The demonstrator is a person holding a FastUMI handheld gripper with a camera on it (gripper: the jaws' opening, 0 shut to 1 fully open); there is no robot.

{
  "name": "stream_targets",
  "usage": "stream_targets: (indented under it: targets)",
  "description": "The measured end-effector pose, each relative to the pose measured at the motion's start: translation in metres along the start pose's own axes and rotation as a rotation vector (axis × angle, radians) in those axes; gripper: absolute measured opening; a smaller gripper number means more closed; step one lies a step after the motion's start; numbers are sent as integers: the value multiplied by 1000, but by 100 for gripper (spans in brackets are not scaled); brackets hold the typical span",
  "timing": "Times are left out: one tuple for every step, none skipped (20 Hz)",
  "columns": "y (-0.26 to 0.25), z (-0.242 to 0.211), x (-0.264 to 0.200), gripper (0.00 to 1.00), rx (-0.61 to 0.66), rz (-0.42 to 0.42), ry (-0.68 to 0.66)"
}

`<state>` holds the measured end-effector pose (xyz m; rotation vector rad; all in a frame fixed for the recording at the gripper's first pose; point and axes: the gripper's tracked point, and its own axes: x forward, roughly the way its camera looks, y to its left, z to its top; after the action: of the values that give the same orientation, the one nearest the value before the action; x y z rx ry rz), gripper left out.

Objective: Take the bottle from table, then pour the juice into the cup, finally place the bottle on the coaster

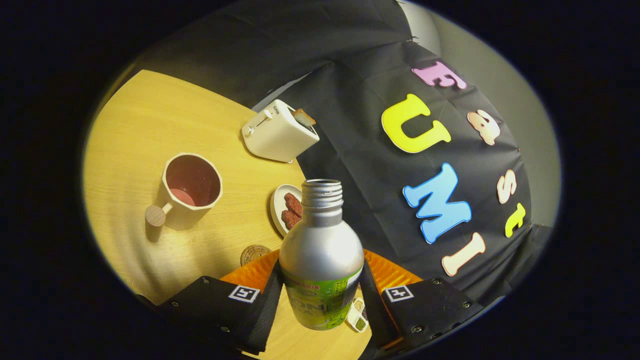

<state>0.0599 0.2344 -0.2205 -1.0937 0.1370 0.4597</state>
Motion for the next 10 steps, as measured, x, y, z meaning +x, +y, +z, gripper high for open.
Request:
stream_targets:
  targets:
    - [2, 1, 1, 76, -19, 6, -4]
    - [3, 3, 3, 76, -39, 14, -9]
    - [5, 5, 6, 76, -61, 21, -13]
    - [7, 6, 8, 76, -86, 27, -17]
    - [8, 8, 9, 76, -112, 32, -19]
    - [8, 10, 10, 76, -137, 36, -21]
    - [9, 10, 12, 76, -161, 40, -24]
    - [10, 12, 13, 76, -180, 46, -26]
    - [12, 12, 14, 76, -198, 51, -22]
    - [13, 12, 15, 76, -217, 56, -19]
